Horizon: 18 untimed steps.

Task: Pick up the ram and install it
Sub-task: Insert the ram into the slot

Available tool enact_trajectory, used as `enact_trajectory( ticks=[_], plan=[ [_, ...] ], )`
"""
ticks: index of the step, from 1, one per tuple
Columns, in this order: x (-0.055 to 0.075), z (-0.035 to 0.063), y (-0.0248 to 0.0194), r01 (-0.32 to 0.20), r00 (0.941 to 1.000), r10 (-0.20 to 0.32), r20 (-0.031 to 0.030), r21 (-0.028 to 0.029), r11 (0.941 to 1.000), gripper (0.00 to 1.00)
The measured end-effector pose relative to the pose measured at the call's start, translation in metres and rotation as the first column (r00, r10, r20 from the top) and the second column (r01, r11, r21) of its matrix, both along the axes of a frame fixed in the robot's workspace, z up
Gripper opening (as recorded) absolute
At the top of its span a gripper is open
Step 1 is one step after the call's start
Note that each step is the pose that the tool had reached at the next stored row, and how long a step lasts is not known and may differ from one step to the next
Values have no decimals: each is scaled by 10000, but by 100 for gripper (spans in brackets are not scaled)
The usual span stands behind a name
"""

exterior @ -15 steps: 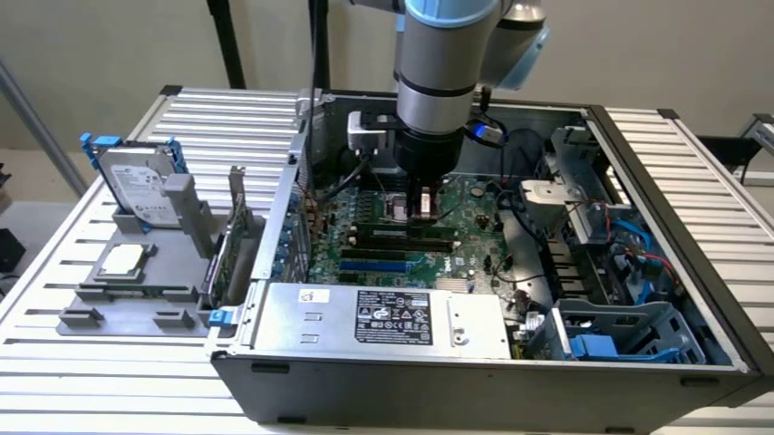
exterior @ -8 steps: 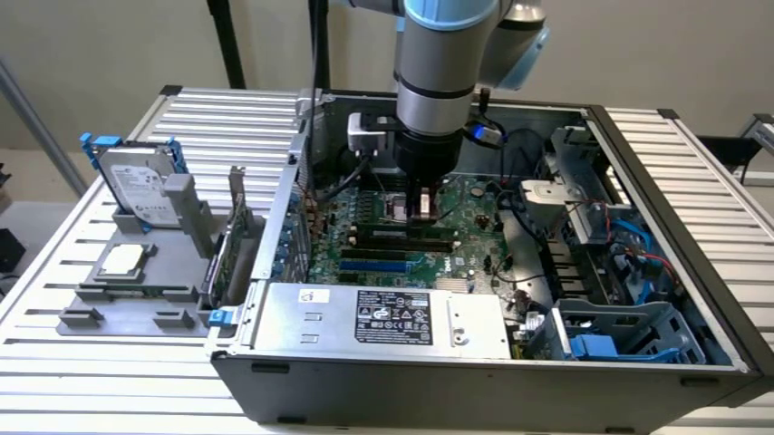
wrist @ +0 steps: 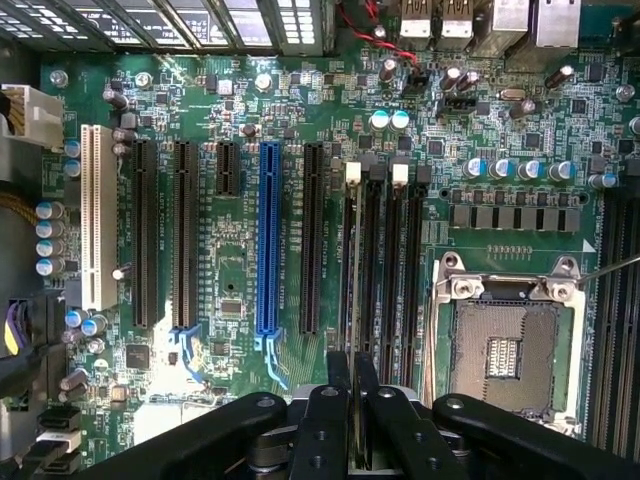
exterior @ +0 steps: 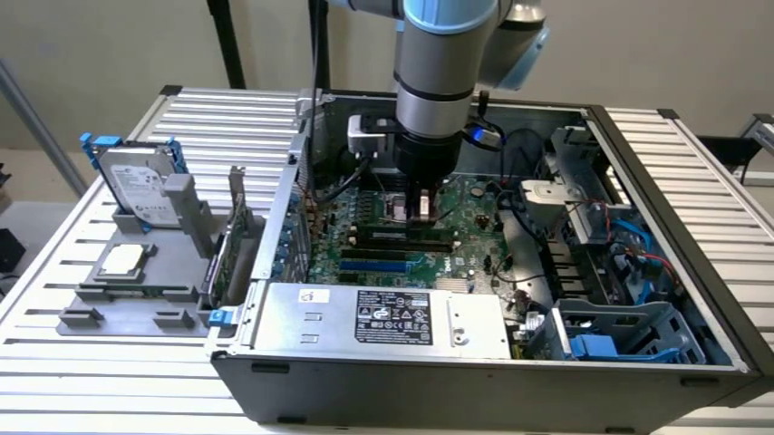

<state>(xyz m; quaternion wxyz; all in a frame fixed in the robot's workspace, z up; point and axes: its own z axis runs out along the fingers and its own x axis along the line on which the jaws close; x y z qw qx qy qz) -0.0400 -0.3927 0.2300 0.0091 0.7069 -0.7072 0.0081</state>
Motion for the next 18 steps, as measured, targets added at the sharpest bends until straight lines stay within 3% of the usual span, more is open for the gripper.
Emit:
enact_trajectory(
  ticks=[18],
  plan=[
    [0, -35, 20, 89, 10000, -89, -11, -80, 9999, 14]
  ],
)
